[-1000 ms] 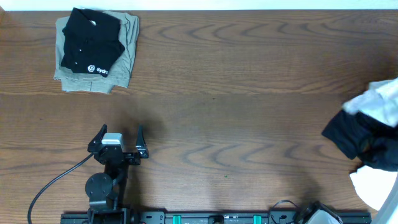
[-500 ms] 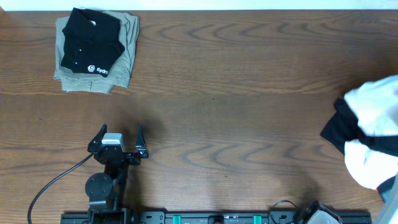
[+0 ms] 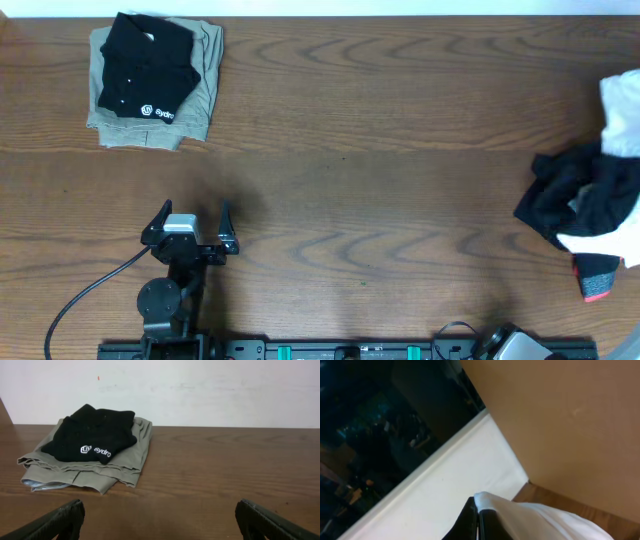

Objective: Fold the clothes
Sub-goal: 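Grasp the white shirt with the right gripper and lift it up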

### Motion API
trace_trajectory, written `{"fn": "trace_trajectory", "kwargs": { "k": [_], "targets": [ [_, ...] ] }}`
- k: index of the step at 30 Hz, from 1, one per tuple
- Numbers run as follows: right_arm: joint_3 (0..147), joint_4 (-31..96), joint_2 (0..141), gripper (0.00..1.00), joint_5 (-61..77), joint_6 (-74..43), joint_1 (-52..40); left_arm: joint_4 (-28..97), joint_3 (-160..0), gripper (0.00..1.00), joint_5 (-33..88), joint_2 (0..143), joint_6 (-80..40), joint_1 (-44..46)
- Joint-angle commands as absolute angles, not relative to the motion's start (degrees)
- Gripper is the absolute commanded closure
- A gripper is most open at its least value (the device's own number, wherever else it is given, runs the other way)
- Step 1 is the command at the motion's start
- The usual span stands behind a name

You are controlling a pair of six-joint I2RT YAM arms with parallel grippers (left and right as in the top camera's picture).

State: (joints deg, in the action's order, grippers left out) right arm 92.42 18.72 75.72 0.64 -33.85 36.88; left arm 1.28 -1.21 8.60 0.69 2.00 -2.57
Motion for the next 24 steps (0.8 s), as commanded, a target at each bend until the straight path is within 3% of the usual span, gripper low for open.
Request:
{"fn": "trace_trajectory", "kwargs": {
  "k": [1, 7, 16, 24],
  "targets": [
    [100.12, 20.47, 74.04, 0.99, 0.49, -30.68, 36.32, 3.20, -0.23, 0.02, 9.39, 0.60, 2.96, -2.79],
    [105.67, 25.58, 74.04, 0.99, 3.64, -29.52, 36.29, 3.20, -0.23, 0.02, 9.39, 0.60, 2.96, -2.79],
    [108.44, 25.26, 73.93, 0.98, 29.39, -38.02, 35.27, 3.20, -0.23, 0.02, 9.39, 0.60, 2.96, -2.79],
    [108.64, 25.39, 74.08, 0.98, 36.45, -39.13, 21.80, 3.20, -0.23, 0.02, 9.39, 0.60, 2.96, -2.79]
  ]
}}
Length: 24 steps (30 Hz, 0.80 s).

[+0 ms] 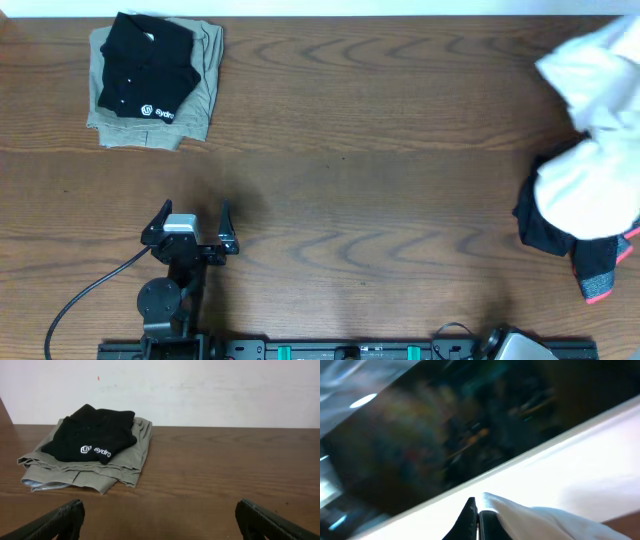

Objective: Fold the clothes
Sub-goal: 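Grasp the white shirt with the right gripper and lift it up, then swing the white shirt left and drop it on the table center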

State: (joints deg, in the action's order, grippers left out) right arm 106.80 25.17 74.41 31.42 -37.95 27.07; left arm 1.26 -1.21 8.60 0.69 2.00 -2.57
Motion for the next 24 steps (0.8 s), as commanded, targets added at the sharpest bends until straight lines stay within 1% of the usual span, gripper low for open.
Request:
{"fn": "trace_trajectory", "kwargs": {
  "k": [1, 8, 14, 19, 24],
  "targets": [
    [108.64, 25.87, 74.24, 0.98, 36.45, -38.85, 19.38, 3.20, -0.23, 0.02, 9.39, 0.60, 2.98, -2.79],
    [108.64, 28.58, 79.57, 0.98, 34.11, -35.90, 0.80, 3.20, -0.23, 0.02, 9.39, 0.60, 2.98, -2.79],
    [108.62, 29.58, 90.48, 0.98, 31.24, -34.79, -12.34, 3.20, -0.23, 0.02, 9.39, 0.60, 2.96, -2.79],
    [108.62, 29.43, 99.26, 0.99, 27.73, -30.55, -20.12, 3.20, -0.23, 0.02, 9.39, 0.60, 2.96, -2.79],
    [108.62, 29.58, 103.81, 0.99, 25.69, -26.83, -25.43, 3.20, -0.23, 0.02, 9.39, 0.60, 2.98, -2.79]
  ]
}}
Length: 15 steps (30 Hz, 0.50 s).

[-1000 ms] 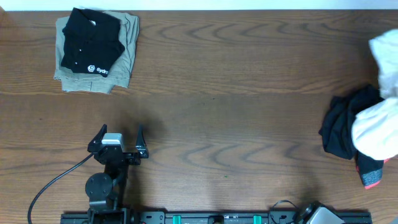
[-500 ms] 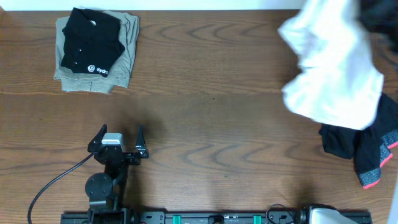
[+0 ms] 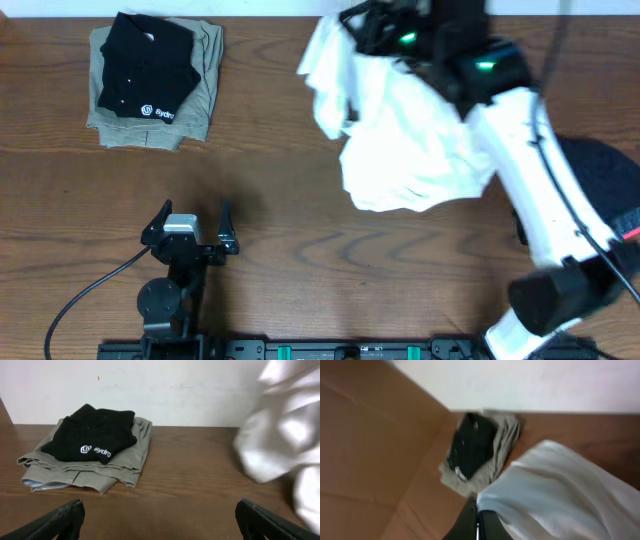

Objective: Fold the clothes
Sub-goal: 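Swing the white shirt left and drop it on the table center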

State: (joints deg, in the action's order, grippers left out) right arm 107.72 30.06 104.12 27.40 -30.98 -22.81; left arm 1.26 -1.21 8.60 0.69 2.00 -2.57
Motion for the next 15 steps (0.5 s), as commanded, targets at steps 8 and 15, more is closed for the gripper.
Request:
{"fn": "trace_trajectory", "kwargs": {
  "k": [8, 15],
  "targets": [
    [108.64, 33.32, 104.88, 0.59, 20.93, -22.59, -28.95, 3.20, -0.23, 0.02, 9.39, 0.60, 2.96, -2.79],
    [108.66, 39.72, 102.78, 0.39, 14.11, -20.93, -26.55, 3.20, -0.23, 0.02, 9.39, 0.60, 2.98, -2.79]
  ]
}}
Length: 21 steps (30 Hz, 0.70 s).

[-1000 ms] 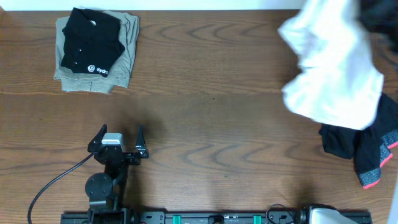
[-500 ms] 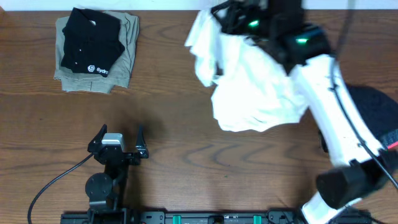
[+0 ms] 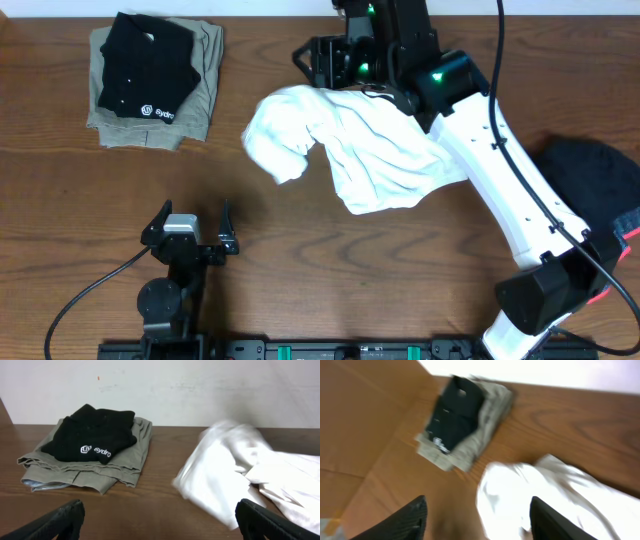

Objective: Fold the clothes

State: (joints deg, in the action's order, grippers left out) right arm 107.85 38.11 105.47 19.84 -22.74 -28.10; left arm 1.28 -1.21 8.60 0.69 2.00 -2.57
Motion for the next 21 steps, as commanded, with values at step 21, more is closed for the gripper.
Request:
{"fn": "trace_trajectory", "kwargs": {
  "k": [21],
  "targets": [
    [90.72, 68.75, 95.68, 0.63, -10.33, -22.02, -4.54, 3.20, -0.23, 0.02, 9.39, 0.60, 2.96, -2.79]
  ]
}}
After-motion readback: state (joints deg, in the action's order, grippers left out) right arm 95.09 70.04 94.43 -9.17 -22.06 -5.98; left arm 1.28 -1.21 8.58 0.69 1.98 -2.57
